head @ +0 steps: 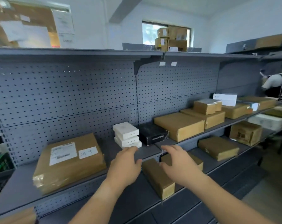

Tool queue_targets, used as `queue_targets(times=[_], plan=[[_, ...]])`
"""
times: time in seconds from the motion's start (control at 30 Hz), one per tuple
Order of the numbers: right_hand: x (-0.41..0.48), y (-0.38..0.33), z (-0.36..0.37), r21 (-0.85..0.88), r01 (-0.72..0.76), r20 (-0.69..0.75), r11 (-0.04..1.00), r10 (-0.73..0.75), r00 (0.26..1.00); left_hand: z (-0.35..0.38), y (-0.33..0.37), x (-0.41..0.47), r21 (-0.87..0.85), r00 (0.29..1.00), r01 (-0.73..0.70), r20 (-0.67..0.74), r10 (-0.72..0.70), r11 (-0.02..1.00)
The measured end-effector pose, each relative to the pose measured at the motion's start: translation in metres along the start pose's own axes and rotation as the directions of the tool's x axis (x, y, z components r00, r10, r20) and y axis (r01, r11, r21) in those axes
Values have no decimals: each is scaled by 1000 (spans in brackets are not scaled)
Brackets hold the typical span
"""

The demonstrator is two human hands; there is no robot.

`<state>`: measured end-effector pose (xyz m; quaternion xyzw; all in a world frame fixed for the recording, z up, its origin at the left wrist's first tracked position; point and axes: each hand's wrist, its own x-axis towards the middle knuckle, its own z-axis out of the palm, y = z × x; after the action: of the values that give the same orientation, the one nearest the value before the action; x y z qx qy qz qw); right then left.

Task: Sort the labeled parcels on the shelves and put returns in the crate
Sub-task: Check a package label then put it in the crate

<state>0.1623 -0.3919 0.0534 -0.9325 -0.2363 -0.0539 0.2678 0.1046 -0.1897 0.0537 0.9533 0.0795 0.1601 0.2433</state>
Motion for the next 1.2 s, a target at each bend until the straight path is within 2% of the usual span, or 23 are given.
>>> queue_targets(times=[0.2, 0.4, 0.6, 0.87, 1.0, 1.2], plan=[[26, 75, -19, 27, -1, 35, 1000, 0, 999, 56, 40, 33, 5, 998, 56, 6, -56, 998], [70, 100, -6, 63, 50, 98, 997, -56, 994, 77, 40, 63, 41, 992, 125, -4, -125, 991], [130, 88, 15, 99, 162, 104, 982, -172, 980, 70, 10, 105, 87, 984, 173, -62, -168, 981], [210, 55, 47, 162, 224, 120, 961, -245, 962, 55, -50, 163, 20, 971, 214, -113, -211, 977], [244, 45, 72, 206, 217, 139, 954, -248, 959, 56, -74, 180, -43, 958, 236, -157, -240, 971], [283, 32, 99, 124, 201, 138, 972, -218, 966, 58, -92, 199, -133, 914, 271, -274, -299, 953]])
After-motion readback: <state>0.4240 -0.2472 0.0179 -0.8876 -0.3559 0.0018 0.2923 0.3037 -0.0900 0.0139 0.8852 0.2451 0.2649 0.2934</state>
